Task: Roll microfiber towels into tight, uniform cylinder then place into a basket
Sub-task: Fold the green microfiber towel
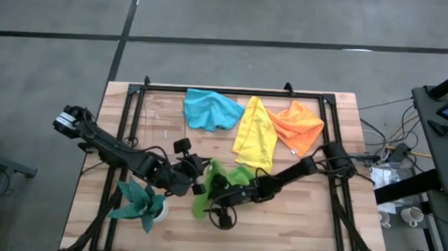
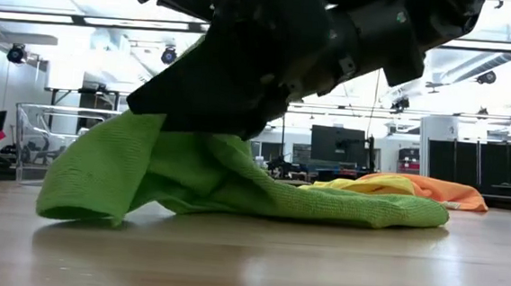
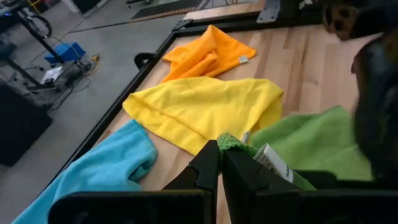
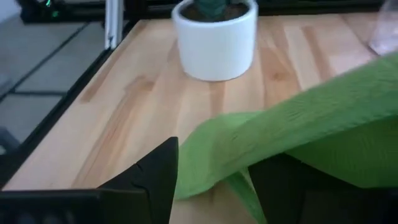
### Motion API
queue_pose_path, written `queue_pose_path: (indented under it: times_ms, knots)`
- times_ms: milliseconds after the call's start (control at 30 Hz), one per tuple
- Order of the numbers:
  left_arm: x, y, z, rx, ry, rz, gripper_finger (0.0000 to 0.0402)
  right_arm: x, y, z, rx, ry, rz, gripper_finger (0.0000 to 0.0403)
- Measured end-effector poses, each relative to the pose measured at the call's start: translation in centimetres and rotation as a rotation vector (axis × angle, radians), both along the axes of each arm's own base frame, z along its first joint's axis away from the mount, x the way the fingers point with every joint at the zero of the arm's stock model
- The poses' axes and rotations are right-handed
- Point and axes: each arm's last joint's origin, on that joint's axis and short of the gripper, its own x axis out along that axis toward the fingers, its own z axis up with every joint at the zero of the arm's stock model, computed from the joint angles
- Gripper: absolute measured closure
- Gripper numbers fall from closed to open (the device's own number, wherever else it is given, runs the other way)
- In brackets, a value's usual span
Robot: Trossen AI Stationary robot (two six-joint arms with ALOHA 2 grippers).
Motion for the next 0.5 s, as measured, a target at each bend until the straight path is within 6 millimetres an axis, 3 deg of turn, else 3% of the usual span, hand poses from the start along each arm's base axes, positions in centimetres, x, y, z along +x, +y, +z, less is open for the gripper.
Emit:
queue_pose_path:
  times_ms: [167, 500]
  knots:
    - [0.1, 0.1, 0.4, 0.035, -0.029, 0.026, 0.0402, 0.4, 0.2, -1.9, 0.060, 0.030, -0.026, 0.0237]
    - [0.3, 0.1, 0.6, 0.053, -0.050, 0.038, 0.0402, 1.2, 0.8, -2.9, 0.126, 0.058, -0.001, 0.0265]
